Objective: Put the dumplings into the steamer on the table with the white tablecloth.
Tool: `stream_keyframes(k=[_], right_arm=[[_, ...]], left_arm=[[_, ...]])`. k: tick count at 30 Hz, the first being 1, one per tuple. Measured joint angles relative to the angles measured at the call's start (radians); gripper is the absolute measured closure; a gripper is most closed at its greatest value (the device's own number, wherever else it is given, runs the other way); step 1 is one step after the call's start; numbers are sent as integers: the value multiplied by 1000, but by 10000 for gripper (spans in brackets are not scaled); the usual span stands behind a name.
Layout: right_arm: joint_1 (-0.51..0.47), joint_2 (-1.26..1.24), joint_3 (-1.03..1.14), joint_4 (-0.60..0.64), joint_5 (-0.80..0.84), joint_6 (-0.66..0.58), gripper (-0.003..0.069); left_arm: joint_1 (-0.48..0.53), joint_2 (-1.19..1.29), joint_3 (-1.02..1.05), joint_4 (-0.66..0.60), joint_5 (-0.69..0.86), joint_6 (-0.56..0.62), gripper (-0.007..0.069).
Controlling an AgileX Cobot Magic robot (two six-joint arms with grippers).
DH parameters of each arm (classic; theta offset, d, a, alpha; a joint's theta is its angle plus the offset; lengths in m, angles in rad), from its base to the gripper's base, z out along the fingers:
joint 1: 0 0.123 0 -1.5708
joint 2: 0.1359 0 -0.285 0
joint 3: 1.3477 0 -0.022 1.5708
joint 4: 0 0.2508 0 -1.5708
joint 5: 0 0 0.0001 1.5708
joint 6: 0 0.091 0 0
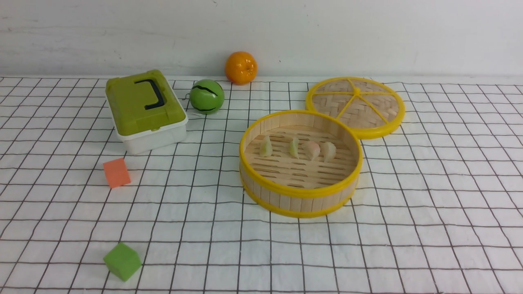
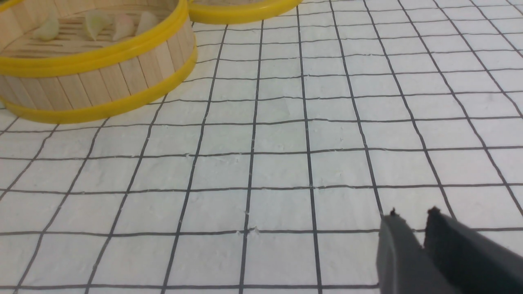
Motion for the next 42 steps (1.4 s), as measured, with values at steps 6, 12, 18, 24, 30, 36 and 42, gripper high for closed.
stream_keyframes(k=[6,12,18,24,30,36,42], right_arm=[[0,0,0,0,0,0,548],[0,0,0,0,0,0,546],[0,0,0,0,0,0,546],[0,0,0,0,0,0,546],[0,0,0,0,0,0,538],[0,0,0,0,0,0,530],[0,0,0,0,0,0,524]], left_arm=[[0,0,0,0,0,0,637],[0,0,0,-1,1,0,637],[0,0,0,-1,1,0,637],[0,0,0,-1,1,0,637],[0,0,0,-1,1,0,637],[0,0,0,-1,1,1,637],[0,0,0,-1,2,1,636]])
